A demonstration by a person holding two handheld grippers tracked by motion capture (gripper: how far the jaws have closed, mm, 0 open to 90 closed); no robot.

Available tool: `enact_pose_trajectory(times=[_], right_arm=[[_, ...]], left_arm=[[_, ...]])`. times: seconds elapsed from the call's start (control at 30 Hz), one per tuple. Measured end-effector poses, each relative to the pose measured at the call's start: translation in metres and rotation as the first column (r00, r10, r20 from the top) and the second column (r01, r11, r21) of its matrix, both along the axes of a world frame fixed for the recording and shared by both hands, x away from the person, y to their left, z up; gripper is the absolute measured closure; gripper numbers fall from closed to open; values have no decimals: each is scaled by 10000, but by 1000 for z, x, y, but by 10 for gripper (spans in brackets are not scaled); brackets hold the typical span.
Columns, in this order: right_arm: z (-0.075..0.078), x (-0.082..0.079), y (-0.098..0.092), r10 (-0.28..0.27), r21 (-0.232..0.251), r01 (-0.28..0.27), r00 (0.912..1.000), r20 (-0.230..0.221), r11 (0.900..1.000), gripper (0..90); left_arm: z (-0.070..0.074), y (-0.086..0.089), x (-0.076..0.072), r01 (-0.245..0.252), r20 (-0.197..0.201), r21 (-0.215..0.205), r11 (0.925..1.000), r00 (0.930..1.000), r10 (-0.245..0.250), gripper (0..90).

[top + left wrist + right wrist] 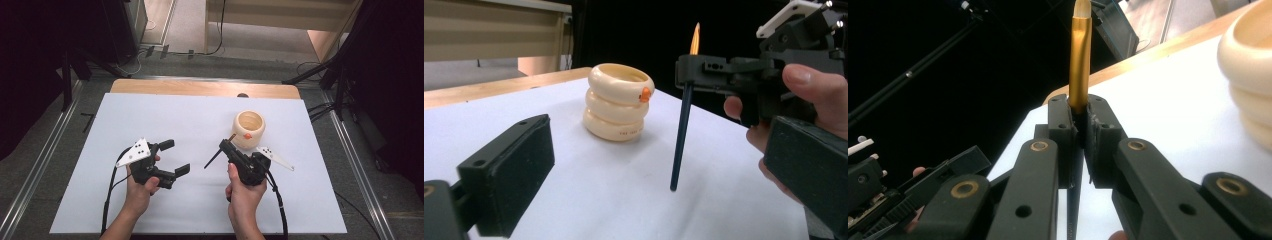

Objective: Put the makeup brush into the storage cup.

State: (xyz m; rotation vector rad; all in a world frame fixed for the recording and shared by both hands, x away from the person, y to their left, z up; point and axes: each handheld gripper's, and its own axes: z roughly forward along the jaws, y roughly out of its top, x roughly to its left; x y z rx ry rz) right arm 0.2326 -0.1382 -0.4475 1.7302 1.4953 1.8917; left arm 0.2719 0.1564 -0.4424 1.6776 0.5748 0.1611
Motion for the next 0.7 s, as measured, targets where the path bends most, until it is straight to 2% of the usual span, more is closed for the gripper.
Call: enact_pose_trajectory(times=[0.1,0.23,0.37,0.4,0.53,0.7], right_arm=[[2,0,-2,4,-204,-1,9999,127,9998,841],[5,1,-5,62,-759,-41,9996,274,9971,841],[7,1,-6,97,-918,-66,9994,333,9958,841],[9,1,-7,137,-1112,-90,9991,411,9938,841],[11,1,-8,131,-1389,-50,9983,573,9903,841],[16,3,-10,170,-1665,-51,9974,702,9860,841]], left_arm=[[0,3,0,-100,59,75,9999,9999,100,0],[-1,10,0,-201,80,266,9994,9998,199,0],[-4,13,0,-369,63,358,9987,9993,367,0],[-4,15,0,-417,46,416,9983,9991,415,0],[-6,20,-2,-611,73,595,9964,9981,608,0],[-7,27,-3,-840,206,799,9933,9964,826,0]])
